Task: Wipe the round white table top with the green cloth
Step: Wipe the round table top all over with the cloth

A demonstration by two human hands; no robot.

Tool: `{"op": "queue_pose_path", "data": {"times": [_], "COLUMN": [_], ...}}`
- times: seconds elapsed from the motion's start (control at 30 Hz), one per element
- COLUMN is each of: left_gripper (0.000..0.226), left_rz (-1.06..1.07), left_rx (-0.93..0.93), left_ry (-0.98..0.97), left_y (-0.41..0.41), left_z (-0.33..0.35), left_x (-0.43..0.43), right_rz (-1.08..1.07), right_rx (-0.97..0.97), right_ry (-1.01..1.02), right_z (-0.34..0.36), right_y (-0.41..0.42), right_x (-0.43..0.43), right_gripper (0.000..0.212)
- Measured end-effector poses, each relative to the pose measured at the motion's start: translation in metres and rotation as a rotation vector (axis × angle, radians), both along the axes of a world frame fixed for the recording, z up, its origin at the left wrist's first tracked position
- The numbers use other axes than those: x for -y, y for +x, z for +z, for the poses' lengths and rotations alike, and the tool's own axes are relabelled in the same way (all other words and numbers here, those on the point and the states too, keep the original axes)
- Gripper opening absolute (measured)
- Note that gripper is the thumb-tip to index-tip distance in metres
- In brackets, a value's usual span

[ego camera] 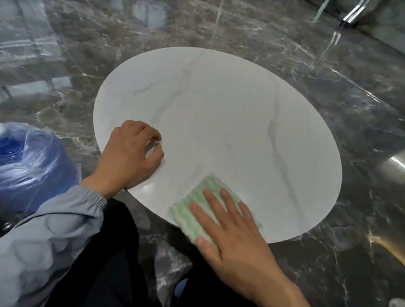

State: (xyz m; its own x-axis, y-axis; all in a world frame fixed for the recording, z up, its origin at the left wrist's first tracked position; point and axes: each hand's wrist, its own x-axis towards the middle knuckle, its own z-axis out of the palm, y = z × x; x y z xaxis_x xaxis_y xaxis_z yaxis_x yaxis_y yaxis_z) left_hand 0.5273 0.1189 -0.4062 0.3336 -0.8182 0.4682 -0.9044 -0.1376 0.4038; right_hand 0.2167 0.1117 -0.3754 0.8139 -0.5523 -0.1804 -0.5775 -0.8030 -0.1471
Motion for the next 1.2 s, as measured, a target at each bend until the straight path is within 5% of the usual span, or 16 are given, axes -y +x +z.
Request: {"op": "queue_pose_path", "data": {"times": [0.2, 0.4, 0.87, 1.07, 1.2], "left_gripper": [0.029, 0.026, 0.046, 0.042, 0.042], "left_rz": [0.025, 0.082, 0.374, 0.388, 0.410], "left_rx": [-0.031, -0.087, -0.316, -0.343, -0.249], "left_ry": [0.006, -0.101, -0.181, -0.245, -0.163], "left_y": [0.001, 0.002, 0.003, 0.005, 0.005], "left_z": [0.000, -0.002, 0.000, 0.000, -0.006], "left_x": [0.003, 0.002, 0.002, 0.002, 0.004], "right_rz": [-0.352, -0.487, -0.001, 0.333, 0.305], "right_rx": [-0.037, -0.065, -0.058, -0.022, -0.045], "right_ry": [0.077, 0.031, 0.078, 0.017, 0.038], "right_z": [0.006, -0.002, 0.002, -0.001, 0.007], "right_y": [-0.058, 0.026, 0.272, 0.221, 0.163], "right_x": [0.069, 0.167, 0.191, 0.136, 0.160], "right_gripper": [0.059, 0.059, 0.058, 0.056, 0.055]}}
